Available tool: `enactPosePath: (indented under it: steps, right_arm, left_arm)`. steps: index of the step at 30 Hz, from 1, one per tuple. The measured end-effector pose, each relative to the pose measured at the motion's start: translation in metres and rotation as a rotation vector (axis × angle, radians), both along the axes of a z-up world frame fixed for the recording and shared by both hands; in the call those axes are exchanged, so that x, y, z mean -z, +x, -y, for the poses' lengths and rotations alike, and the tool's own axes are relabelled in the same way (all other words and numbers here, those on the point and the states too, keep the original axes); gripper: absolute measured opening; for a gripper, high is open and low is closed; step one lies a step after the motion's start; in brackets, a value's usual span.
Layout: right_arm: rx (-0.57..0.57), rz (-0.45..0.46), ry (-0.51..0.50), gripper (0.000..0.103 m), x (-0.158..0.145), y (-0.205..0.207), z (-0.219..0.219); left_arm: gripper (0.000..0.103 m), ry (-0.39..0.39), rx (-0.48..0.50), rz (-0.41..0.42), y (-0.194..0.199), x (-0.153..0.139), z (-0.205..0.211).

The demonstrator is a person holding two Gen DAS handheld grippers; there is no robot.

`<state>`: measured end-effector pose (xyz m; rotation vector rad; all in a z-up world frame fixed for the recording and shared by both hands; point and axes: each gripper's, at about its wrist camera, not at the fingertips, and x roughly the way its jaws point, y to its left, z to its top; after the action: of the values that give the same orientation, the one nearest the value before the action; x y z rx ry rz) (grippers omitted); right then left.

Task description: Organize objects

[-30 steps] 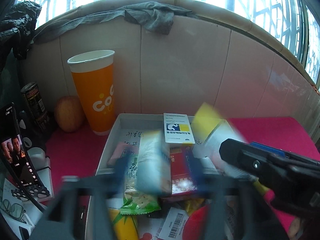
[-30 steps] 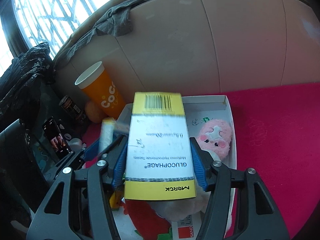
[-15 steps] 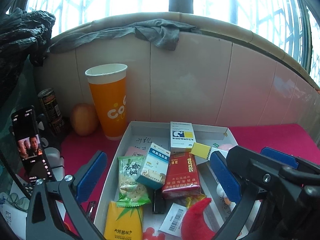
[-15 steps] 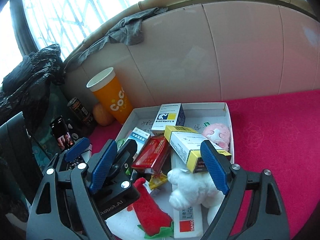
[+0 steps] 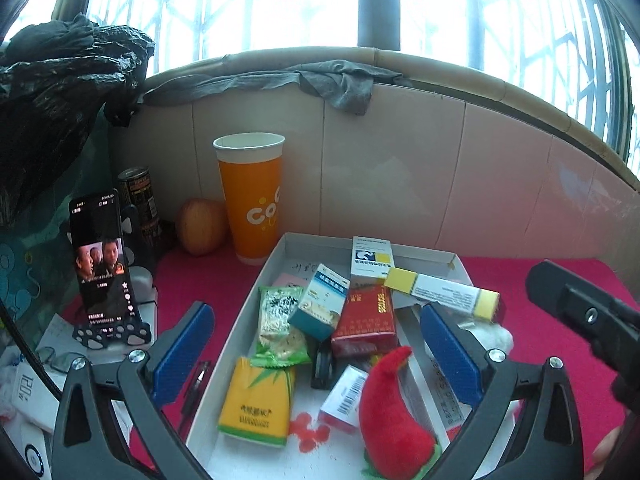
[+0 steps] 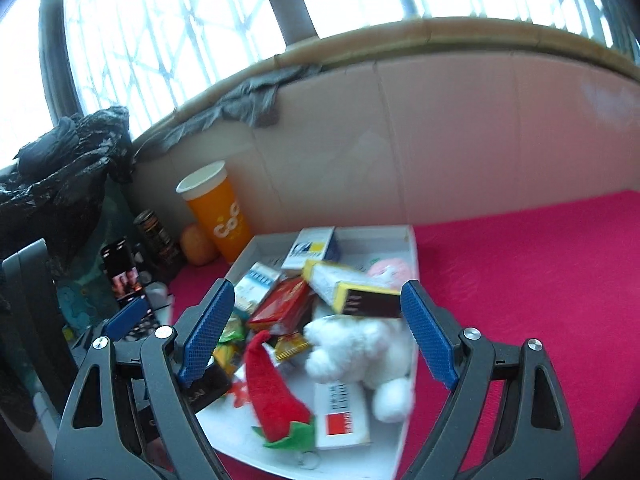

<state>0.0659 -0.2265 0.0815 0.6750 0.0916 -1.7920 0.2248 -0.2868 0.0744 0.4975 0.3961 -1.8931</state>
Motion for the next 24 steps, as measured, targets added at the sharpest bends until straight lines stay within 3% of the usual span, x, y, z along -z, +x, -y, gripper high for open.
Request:
enactPosePath:
  steps: [12,24]
  right_arm:
    - [0.012,-0.095,-0.03,0.086,-0.003,0.008,-0.038]
    - [0.024,-0.14,-0.014,0.086,0.005,0.006,-0.068]
  left_arm:
    - [0.103,-0.044,0.037,0.038,-0.007,-0.004,-0.033]
    - [0.103,-0.038,-0.028,0.074,0.006,-0.003,-0.057]
